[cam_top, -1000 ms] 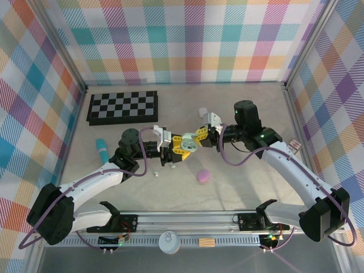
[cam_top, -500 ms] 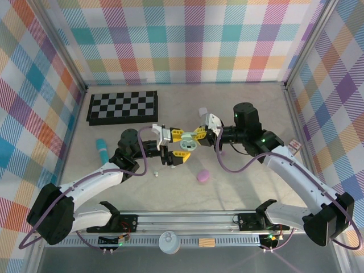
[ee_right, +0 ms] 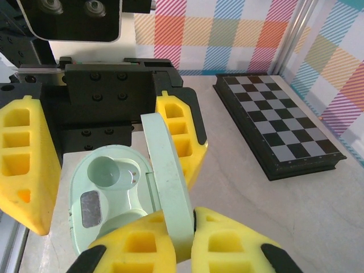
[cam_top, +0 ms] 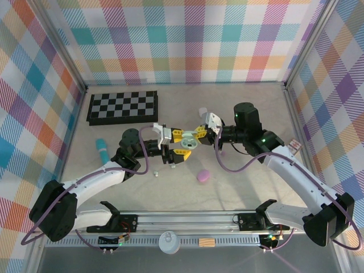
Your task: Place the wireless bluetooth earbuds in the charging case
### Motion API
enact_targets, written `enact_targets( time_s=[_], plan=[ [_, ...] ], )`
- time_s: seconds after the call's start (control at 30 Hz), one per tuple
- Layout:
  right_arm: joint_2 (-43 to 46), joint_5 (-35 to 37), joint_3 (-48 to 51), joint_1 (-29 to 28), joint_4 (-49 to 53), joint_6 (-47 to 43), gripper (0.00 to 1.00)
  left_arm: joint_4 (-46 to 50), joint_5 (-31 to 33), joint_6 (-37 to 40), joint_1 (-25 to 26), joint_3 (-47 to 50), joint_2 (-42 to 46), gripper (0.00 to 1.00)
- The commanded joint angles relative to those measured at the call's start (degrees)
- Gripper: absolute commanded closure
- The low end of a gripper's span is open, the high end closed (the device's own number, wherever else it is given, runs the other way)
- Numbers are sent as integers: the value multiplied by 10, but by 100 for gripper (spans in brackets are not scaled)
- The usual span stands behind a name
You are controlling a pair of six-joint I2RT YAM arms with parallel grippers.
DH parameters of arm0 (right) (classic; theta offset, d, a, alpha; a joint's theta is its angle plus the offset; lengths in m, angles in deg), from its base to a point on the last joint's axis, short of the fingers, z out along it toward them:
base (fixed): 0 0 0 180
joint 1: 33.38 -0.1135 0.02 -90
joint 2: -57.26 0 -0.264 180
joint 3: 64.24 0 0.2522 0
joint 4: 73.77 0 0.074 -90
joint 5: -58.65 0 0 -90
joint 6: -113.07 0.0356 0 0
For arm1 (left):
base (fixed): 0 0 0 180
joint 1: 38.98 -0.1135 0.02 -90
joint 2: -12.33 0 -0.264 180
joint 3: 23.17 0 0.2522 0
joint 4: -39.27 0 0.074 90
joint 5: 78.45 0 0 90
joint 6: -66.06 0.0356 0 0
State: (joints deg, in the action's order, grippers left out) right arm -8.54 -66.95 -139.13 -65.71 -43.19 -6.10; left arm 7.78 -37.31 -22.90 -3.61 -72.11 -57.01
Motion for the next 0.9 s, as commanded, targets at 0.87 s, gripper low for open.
enact_targets(
  time_s=[0.87],
  plan=[
    [-14, -30, -41, 1, 14, 56, 100, -18, -22, 24, 0, 13, 12, 47]
  ],
)
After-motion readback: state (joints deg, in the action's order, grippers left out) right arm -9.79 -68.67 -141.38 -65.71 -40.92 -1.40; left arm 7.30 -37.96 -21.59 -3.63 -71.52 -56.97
